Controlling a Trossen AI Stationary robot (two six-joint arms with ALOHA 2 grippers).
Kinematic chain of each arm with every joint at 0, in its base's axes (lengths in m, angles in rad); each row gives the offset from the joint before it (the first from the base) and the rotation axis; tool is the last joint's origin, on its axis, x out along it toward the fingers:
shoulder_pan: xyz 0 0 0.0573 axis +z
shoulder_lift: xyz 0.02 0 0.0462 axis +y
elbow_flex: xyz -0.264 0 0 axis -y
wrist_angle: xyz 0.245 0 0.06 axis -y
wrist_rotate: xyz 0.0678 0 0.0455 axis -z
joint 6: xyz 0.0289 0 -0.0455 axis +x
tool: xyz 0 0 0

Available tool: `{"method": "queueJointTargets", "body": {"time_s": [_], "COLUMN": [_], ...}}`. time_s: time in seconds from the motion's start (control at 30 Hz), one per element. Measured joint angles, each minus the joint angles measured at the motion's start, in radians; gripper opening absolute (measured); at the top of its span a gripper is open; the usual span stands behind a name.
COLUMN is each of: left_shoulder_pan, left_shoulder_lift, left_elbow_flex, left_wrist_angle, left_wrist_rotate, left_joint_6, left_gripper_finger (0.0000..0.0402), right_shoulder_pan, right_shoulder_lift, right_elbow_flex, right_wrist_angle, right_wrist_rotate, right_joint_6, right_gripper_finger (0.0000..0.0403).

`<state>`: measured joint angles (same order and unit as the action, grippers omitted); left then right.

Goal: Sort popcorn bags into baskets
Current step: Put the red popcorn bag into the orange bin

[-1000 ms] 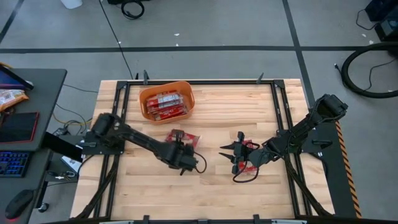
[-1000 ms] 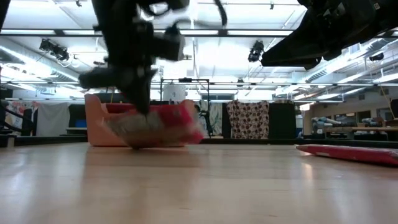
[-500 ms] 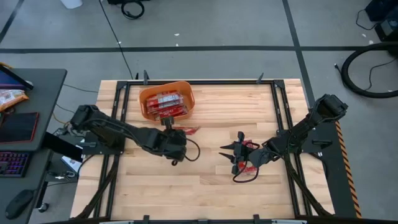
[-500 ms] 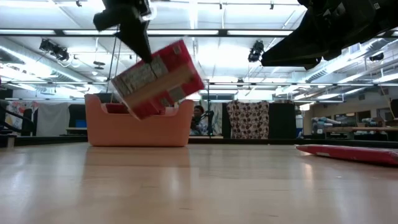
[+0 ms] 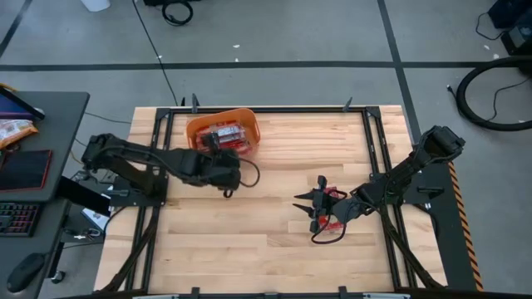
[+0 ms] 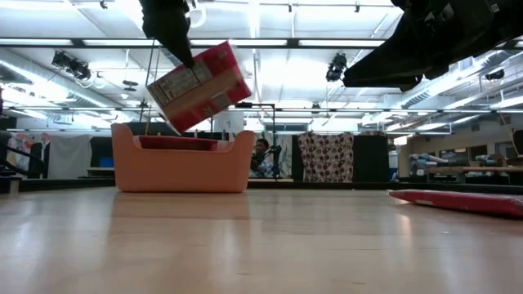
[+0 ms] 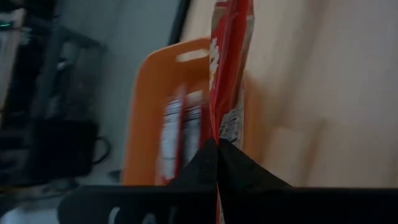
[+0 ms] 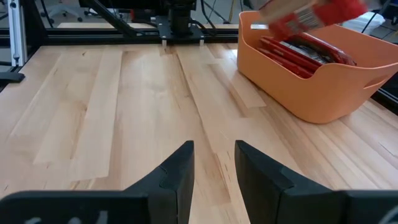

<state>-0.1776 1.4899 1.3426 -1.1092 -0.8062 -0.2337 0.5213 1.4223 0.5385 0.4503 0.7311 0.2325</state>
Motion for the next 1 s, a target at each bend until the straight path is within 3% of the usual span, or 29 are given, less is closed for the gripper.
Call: {"method": "queueJointTargets", "body": {"time_s": [0.37,0.7,1.0], "left_shoulder_pan": [0.211,0.452,0.494], "left_shoulder_lift": [0.002,0.002,0.003], "left_elbow_flex": [-0.005,-0.116,-0.172], "left_wrist_angle": [-0.035,0.070,0.124], "left_wrist_rotate": [-0.120,0.072,0.122], "left_joint_6": [0.143,0.262,0.241], "left_gripper_finger": [0.0000,0.0003,0.0065], "right_shoulder_pan": [0.000,0.000,0.000], "right_shoulder_lift": [0.000,0.000,0.000], "right_elbow_flex": [0.000,0.000,0.000], "right_wrist_angle": [0.000,0.000,-0.002], "right_wrist_rotate": [0.000,0.000,0.000], "right_joint_6": [0.000,0.000,0.000], "right_gripper_finger": [0.0120,0.0120,0.0120]}}
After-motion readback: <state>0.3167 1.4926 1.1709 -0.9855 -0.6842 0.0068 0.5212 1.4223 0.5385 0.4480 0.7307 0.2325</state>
